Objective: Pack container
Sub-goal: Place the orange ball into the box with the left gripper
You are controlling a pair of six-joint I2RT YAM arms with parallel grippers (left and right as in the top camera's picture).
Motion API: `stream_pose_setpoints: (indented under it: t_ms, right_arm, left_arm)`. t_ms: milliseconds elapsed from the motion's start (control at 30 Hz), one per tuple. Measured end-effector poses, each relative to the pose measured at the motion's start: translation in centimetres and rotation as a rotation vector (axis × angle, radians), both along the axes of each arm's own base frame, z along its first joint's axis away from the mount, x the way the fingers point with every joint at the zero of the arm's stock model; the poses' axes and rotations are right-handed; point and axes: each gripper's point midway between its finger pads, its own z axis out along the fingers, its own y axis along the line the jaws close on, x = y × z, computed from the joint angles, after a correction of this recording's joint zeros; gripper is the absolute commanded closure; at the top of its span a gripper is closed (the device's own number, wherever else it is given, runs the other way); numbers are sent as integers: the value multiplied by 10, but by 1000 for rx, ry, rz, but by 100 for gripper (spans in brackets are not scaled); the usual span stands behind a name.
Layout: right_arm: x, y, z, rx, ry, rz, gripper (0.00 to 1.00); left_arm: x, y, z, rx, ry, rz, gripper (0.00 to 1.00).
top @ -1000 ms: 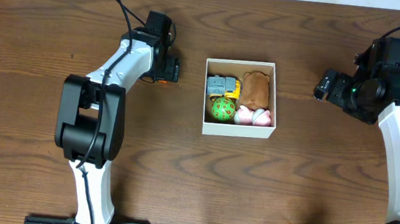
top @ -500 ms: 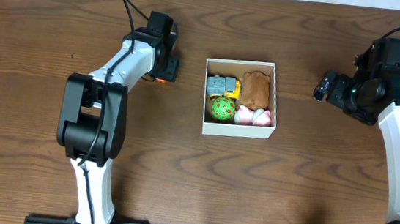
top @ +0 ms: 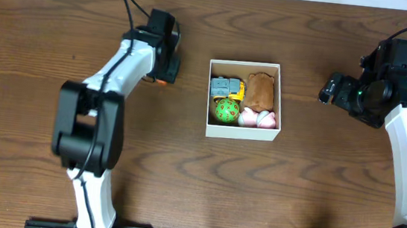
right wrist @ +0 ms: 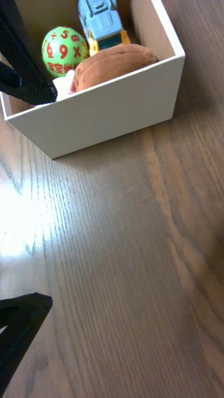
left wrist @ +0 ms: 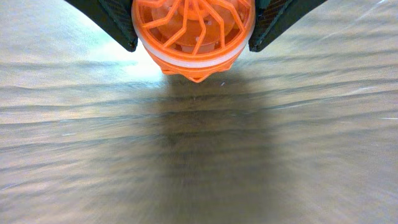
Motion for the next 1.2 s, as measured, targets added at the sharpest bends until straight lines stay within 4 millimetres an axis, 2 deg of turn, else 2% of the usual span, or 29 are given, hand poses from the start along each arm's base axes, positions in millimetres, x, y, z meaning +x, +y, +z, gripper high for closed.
stream_pose_setpoints:
  t_ms: [33,133,167,200,267,367,467,533,600,700,800,867,900,967,1067,1100,1200]
  right_arm:
    - [0,0,0,0,0,0,1]
    - [0,0,0,0,0,0,1]
    - [0,0,0,0,0,0,1]
    - [0,0,0,0,0,0,1]
    - [0,0,0,0,0,0,1]
    - [0,0,0,0,0,0,1]
    - [0,0,0,0,0,0,1]
    - [0,0,0,0,0,0,1]
    - [0,0,0,0,0,0,1]
    - [0,0,0,0,0,0,1]
    - [0,0,0,0,0,0,1]
    - [0,0,0,0,0,0,1]
    - [0,0,0,0,0,0,1]
    - [0,0,0,0,0,0,1]
    - [1,0,0,0,-5,0,1]
    - [2,0,1,-1,-7,0,1]
    - [5,0,2,-2,-22,0,1]
  left_arm:
    - [2,-2,18,-8,-40,-3,48]
    - [2,-14,91,-48,-198,-29,48]
    - [-2,-24,119,-71,-260,-52,48]
    - [-6,-33,137,-91,-299,-73,48]
    - [-22,-65,182,-153,-390,-153,48]
    - [-44,-111,209,-217,-439,-269,48]
    - [-65,-165,202,-261,-420,-394,48]
    - [-74,-196,182,-267,-386,-458,48]
    - [-78,-218,156,-256,-343,-498,48]
    - [-81,-235,111,-216,-265,-526,48]
    - [-82,-236,59,-161,-168,-526,48]
    - [-82,-234,43,-141,-139,-521,48]
    - [-82,-231,35,-128,-125,-517,40]
    - [-82,-228,29,-107,-118,-512,12]
    - [-78,-224,36,-89,-142,-501,2]
    - [-77,-223,41,-83,-154,-498,2]
    - [-72,-216,72,-79,-227,-473,2]
